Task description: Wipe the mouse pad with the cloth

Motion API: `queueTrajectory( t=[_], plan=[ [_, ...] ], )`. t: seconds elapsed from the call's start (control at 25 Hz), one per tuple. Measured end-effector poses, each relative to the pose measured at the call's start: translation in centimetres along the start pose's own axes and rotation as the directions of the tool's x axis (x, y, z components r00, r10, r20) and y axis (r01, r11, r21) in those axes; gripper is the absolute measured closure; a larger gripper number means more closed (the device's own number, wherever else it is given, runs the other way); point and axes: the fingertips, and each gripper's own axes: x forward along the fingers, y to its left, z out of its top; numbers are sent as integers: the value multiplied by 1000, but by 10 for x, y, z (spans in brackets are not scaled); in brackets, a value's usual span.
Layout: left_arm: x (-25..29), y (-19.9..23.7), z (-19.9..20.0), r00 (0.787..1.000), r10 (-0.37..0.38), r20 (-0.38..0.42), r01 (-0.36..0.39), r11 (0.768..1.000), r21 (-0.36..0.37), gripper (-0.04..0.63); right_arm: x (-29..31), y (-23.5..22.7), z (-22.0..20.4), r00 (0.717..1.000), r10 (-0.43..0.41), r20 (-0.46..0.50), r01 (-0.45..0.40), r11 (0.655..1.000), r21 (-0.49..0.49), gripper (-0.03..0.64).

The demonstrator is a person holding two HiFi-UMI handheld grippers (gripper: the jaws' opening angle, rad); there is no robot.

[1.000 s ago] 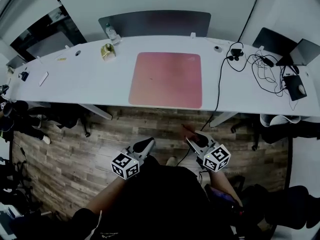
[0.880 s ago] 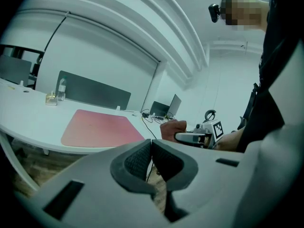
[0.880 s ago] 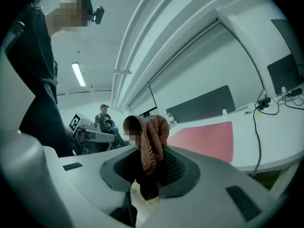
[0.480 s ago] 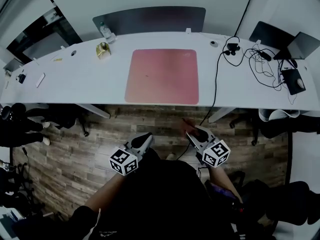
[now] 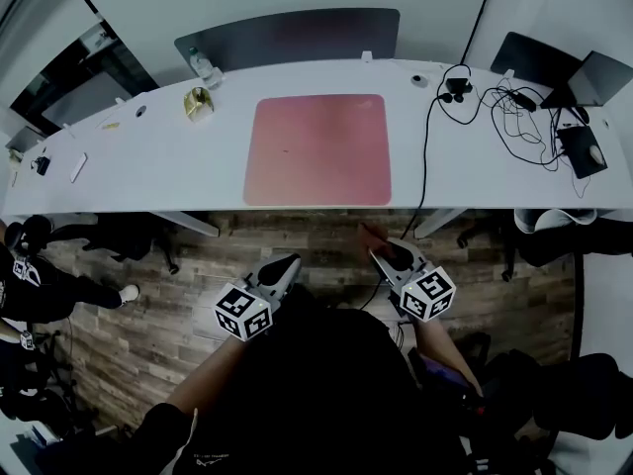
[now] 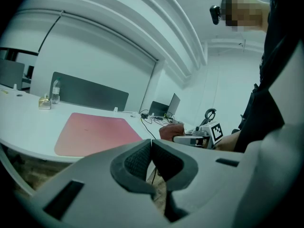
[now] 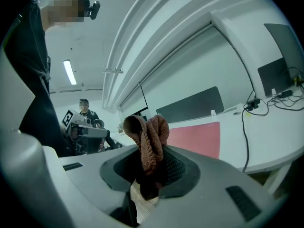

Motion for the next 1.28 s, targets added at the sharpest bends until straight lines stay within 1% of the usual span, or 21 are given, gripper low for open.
queueTrajectory(
  t=[0.28,0.64,1.0,1.28],
  plan=[
    [18,18,7,1000,-28,-2,28,1000,-11,586,8,-19,-7,998,-53,-24,55,997,49,503],
    [40,56,18,998,-55,-17,54,997,-46,586,32,-54,-4,989,-129,-78,134,989,63,504],
    [56,85,20,994,-97,-51,92,992,-87,586,52,-84,-7,966,-210,-154,224,971,83,503],
    [66,100,25,991,-127,-49,122,987,-102,586,58,-103,-8,940,-276,-200,295,953,72,503]
  ],
)
